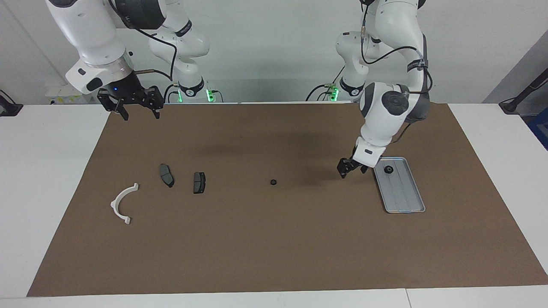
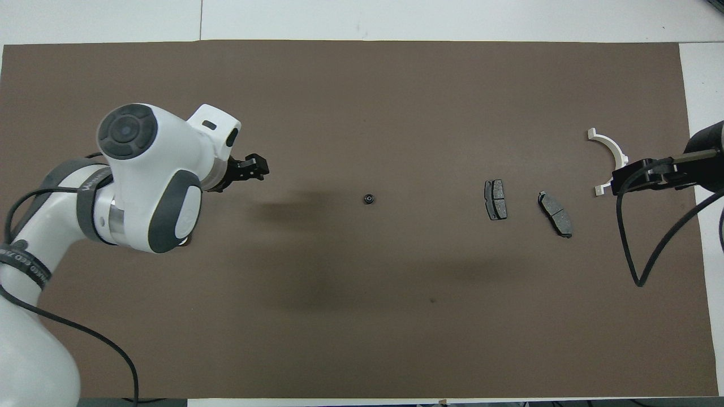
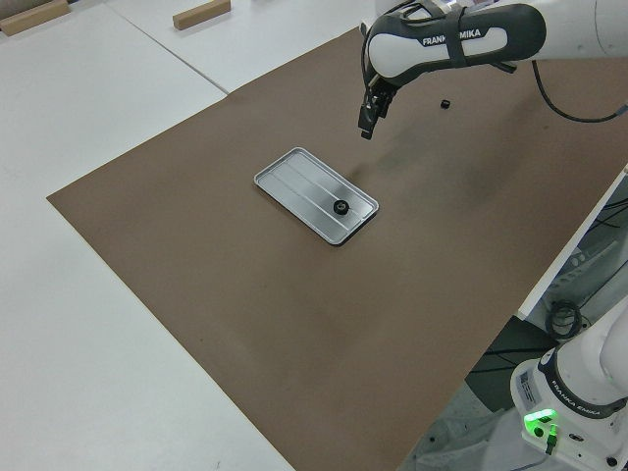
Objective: Pick bearing gear from pile to tray
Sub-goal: 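Reach the left gripper to the mid-table bearing and grasp it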
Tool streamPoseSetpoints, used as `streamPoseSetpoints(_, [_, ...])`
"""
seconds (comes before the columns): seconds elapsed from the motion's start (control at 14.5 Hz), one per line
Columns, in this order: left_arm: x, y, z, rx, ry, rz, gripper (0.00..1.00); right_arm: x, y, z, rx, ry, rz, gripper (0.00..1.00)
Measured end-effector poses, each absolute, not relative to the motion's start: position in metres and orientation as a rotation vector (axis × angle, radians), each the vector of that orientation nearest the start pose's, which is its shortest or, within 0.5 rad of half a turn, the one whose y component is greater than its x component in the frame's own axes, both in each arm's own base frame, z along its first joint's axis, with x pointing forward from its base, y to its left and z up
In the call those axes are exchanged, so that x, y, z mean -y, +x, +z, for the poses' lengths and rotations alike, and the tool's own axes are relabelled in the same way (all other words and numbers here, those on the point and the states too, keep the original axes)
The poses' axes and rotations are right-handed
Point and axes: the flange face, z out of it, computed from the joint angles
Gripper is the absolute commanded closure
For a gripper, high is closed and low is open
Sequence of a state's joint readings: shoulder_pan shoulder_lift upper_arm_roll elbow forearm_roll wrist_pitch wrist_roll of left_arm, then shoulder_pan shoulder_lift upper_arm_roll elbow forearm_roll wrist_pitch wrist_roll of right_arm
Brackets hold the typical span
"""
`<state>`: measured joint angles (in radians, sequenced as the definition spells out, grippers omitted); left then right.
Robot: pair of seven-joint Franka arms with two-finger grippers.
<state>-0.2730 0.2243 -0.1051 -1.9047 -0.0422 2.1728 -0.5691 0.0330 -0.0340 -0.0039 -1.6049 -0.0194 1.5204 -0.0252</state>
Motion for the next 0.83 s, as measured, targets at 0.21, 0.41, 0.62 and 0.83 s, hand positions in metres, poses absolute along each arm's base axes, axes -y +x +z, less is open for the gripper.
streamPoseSetpoints(0.21, [0.321,0.572,0.387,0.476,-3.187,0.005,0.0,-0.013,0.529,0.638,0.083,-3.159,0.036,0.0])
streamPoseSetpoints(0.41, [0.398,0.565,0.357,0.495,-3.164,0.044,0.0,-0.012,0.527,0.638,0.079,-3.159,0.036,0.0])
streamPoseSetpoints(0.62, [0.443,0.561,0.317,0.501,-3.099,0.066,0.0,-0.01,0.527,0.637,0.075,-3.159,0.042,0.0])
streamPoseSetpoints(0.83, [0.456,0.56,0.308,0.518,-3.101,0.071,0.0,-0.01,0.527,0.636,0.073,-3.159,0.044,0.0])
